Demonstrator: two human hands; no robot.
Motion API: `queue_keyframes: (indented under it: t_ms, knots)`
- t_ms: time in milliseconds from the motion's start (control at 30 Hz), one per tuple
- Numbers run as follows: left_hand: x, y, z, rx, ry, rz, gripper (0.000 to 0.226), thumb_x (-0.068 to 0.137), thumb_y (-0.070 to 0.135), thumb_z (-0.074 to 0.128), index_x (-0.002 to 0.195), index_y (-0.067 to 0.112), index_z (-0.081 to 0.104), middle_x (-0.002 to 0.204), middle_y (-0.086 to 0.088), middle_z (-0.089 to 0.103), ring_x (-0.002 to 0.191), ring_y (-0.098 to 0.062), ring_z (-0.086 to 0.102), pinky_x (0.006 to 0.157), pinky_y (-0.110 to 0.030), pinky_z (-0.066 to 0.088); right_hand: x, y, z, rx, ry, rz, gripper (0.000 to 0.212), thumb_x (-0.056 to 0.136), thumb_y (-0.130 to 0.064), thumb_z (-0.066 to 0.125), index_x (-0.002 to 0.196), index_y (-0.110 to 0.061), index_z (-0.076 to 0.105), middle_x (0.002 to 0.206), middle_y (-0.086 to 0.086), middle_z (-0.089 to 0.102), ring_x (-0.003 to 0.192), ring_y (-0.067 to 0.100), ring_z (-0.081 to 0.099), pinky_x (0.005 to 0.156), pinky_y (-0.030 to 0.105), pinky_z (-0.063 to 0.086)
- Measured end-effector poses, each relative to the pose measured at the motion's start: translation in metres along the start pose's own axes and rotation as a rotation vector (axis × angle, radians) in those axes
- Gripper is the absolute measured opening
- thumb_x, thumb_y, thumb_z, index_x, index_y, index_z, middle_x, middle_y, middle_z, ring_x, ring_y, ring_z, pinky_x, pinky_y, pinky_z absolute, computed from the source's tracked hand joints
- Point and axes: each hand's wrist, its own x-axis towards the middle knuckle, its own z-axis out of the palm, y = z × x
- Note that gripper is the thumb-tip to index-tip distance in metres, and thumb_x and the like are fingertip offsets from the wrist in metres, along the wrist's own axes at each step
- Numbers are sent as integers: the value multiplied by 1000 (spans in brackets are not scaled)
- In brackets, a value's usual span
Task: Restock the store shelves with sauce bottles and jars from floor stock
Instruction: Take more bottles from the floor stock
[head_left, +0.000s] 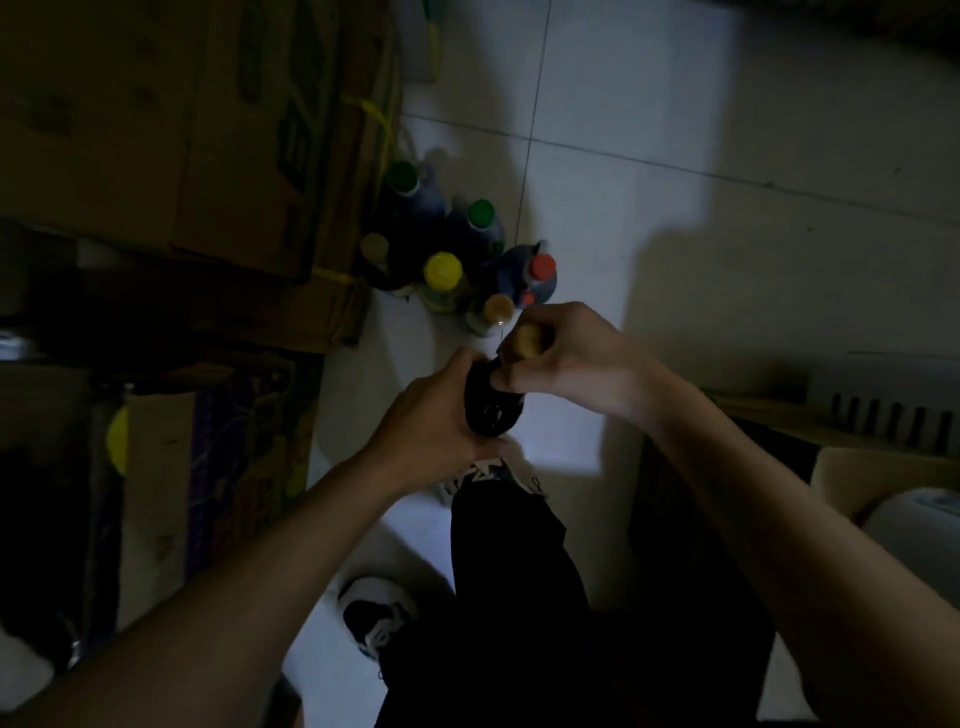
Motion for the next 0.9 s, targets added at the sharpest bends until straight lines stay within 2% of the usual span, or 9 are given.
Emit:
queue_keyframes:
  t_ms: [67,133,233,300,433,533,667,767,900]
  knots:
    - [-4,-4,-13,110,96,-9,69,68,40,84,120,36,39,107,11,63,100,-21,64,78,-42,54,2,1,-6,209,-104,-16,33,77,-27,80,100,-10,62,66,-5,62,58,9,57,56,21,46]
    - [-7,-12,-25,86,179,-61,70,67,38,84,122,31,42,108,6,65,99,-21,64,82,-41,54,12,10,-8,296,-65,-10,53,73,-34,80,120,-26,56,88,-1,70,76,18,68,65,29,56]
    - [-16,-24,-40,38,279,-89,71,66,33,86,124,26,47,108,4,65,100,-19,63,86,-39,53,43,29,7,-319,360,26,68,79,-35,77,139,-27,43,125,9,55,99,27,62,82,43,55]
    - [-23,-31,-47,20,326,-82,68,66,29,86,123,23,49,104,3,65,97,-19,63,85,-39,52,65,35,28,-599,339,53,70,85,-36,70,145,-27,35,138,13,44,104,35,58,83,45,53]
    - [-38,-40,-61,41,367,-65,63,66,32,86,117,31,49,96,12,61,89,-11,61,77,-31,48,93,39,58,-627,417,-20,29,91,-15,56,118,-9,47,103,18,58,64,27,48,53,33,38]
    - [-48,-41,-67,21,366,-32,60,66,31,86,112,37,48,96,18,60,92,-10,61,74,-26,46,88,35,63,-582,513,-22,12,91,-10,53,102,-7,50,84,15,57,55,18,39,50,30,34]
    - [-70,-27,-75,37,393,-6,64,65,36,85,117,32,48,98,16,60,97,-12,61,74,-26,48,54,21,61,-617,540,-13,16,92,-16,52,106,-8,50,80,15,59,62,31,54,56,40,50]
    - [-99,3,-94,65,392,25,67,62,46,81,118,34,45,102,10,63,97,-15,63,80,-37,53,6,-11,52,-629,612,-62,22,92,-22,54,107,-8,47,70,14,59,56,36,52,52,37,45]
    - [-150,66,-145,181,395,3,73,59,52,83,118,39,42,92,22,57,76,6,54,64,-21,45,-71,-90,42,-570,710,-244,27,88,-21,64,105,-8,48,71,13,61,57,39,55,50,33,30]
